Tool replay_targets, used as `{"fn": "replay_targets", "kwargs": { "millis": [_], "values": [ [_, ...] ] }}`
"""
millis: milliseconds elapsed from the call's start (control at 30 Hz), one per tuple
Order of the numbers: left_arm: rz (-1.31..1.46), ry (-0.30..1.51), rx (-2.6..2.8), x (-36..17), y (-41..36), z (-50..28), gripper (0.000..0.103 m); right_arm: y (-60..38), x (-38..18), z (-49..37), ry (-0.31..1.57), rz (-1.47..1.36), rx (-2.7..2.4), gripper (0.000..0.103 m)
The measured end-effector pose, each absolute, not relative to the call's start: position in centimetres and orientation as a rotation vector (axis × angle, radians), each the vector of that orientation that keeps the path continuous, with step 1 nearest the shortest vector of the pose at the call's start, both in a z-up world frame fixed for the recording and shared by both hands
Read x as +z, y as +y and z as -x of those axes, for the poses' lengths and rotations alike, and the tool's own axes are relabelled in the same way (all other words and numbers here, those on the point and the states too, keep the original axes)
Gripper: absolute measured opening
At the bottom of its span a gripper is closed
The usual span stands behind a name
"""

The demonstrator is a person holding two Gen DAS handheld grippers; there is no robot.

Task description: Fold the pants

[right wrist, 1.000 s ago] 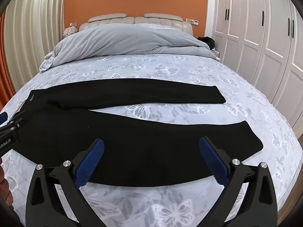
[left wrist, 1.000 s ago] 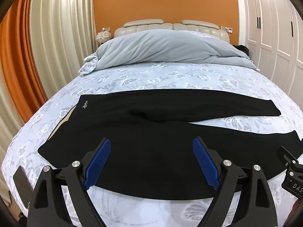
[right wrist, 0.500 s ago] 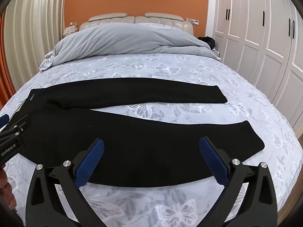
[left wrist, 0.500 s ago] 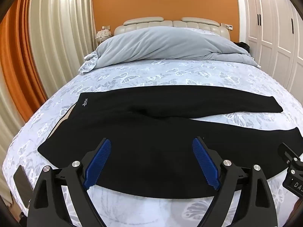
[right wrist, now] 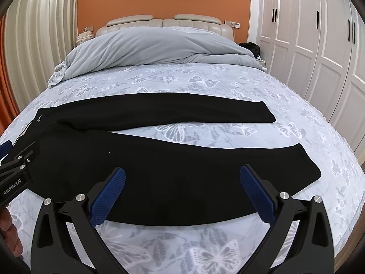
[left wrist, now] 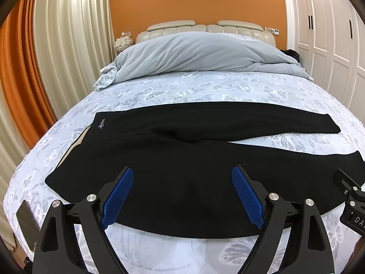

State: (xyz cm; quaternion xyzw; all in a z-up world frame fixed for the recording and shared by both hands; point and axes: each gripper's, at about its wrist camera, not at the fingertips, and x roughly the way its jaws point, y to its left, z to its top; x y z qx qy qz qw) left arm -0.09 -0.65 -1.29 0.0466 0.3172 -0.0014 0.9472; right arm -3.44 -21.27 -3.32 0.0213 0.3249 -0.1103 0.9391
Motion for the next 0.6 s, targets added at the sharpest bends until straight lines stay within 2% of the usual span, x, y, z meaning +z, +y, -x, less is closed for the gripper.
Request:
{"fn": "replay_targets", "kwargs": {
  "millis": [600],
  "values": [
    [-0.095, 0.653, 0.002, -1.59, -0.77, 0.00, 0.086, -21.07, -3.31, 3.31, 0.663, -0.047, -0.219, 0.098]
  ]
}}
